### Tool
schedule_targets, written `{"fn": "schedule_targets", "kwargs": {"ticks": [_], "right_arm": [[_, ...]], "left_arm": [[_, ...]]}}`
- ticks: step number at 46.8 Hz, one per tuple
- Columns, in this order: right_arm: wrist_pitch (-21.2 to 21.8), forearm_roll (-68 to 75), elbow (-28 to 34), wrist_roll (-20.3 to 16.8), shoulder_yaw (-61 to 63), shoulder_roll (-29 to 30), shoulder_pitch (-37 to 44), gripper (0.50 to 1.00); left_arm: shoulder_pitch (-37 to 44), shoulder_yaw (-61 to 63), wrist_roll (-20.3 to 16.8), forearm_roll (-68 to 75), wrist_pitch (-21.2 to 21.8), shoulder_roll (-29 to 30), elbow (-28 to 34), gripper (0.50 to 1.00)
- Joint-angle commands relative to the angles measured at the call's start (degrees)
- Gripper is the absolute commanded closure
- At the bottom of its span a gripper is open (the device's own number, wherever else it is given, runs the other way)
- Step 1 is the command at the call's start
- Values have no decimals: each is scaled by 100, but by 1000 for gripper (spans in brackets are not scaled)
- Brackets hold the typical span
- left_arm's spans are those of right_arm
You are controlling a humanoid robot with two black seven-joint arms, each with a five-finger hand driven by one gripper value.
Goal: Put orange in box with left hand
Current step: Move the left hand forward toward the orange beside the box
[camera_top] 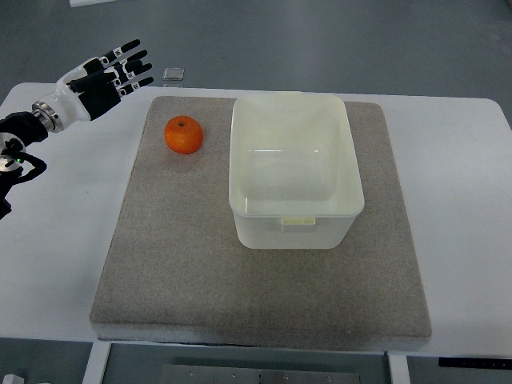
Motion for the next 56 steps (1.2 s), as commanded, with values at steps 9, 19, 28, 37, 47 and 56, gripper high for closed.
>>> {"fn": "schedule_targets", "kwargs": {"ticks": [9, 19, 28, 37, 47, 56], "right_arm": [[0, 2, -6, 0, 0, 0, 0, 568], [0, 2, 2, 0, 0, 0, 0, 568], [0, 2, -6, 0, 0, 0, 0, 568], [0, 2, 2, 0, 0, 0, 0, 568], [0, 2, -6, 0, 0, 0, 0, 568], [0, 2, 2, 0, 0, 0, 0, 568]], "left_arm": [[-60, 12, 4, 16, 0, 34, 27, 506], [-96, 12, -14, 16, 0, 34, 18, 506], [-96, 21, -31, 402, 0, 43, 10, 506], [-184, -23, -93, 1571, 0, 87, 10, 508], [-324, -6, -207, 2914, 0, 157, -26, 508], [-500, -32, -488, 4216, 0, 175, -105, 506]]}}
